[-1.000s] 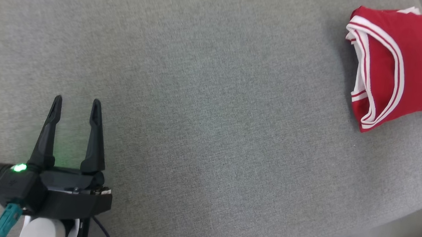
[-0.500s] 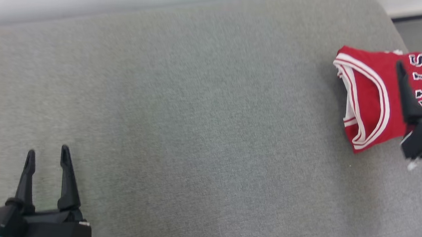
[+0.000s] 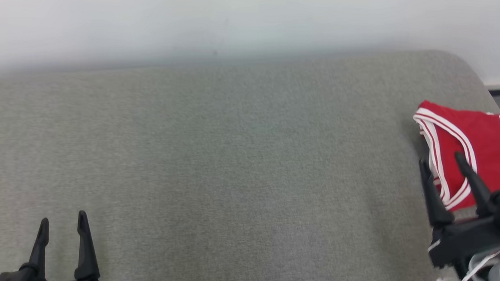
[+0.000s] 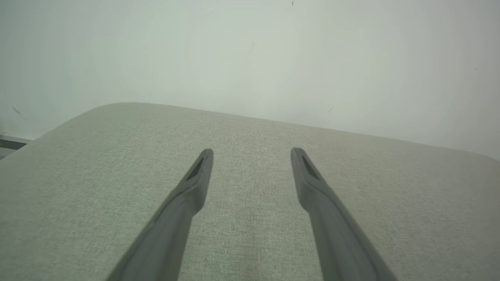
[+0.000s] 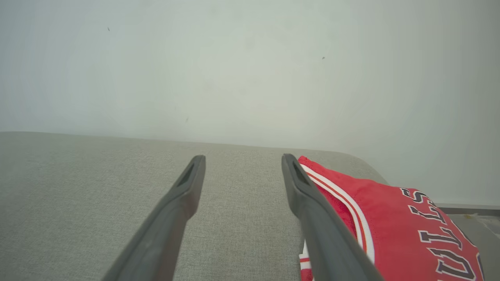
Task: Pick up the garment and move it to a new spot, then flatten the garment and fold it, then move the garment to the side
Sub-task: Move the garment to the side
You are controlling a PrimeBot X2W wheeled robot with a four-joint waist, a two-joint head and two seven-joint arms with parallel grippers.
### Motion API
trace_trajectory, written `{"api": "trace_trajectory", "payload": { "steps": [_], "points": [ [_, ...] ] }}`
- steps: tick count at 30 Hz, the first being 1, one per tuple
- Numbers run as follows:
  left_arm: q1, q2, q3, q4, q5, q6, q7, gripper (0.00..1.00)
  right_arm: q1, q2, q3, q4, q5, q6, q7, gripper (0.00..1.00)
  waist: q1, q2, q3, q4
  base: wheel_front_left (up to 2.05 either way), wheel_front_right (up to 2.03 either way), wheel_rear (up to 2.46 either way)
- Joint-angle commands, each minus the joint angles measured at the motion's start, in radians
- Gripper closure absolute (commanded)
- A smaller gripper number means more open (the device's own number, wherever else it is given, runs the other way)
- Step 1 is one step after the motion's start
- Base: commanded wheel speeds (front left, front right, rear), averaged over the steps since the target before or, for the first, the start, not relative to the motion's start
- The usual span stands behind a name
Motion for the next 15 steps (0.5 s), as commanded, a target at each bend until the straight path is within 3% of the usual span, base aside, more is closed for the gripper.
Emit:
{"api": "trace_trajectory", "payload": {
  "steps": [1,15],
  "points": [
    [0.016,-0.001,0.000,0.003,0.002,0.004,-0.003,0.00,0.020,0.008,-0.003,0.007,-0.018,-0.002,-0.015,0.00,0.0002,0.0001,-0.040,0.037,0.00,0.00,0.00],
    [0.093,-0.001,-0.056,0.027,-0.002,0.057,-0.003,0.00,0.120,0.159,-0.004,0.131,-0.091,-0.002,-0.099,0.00,0.0002,0.0001,-0.126,0.070,0.00,0.00,0.00]
  ]
}}
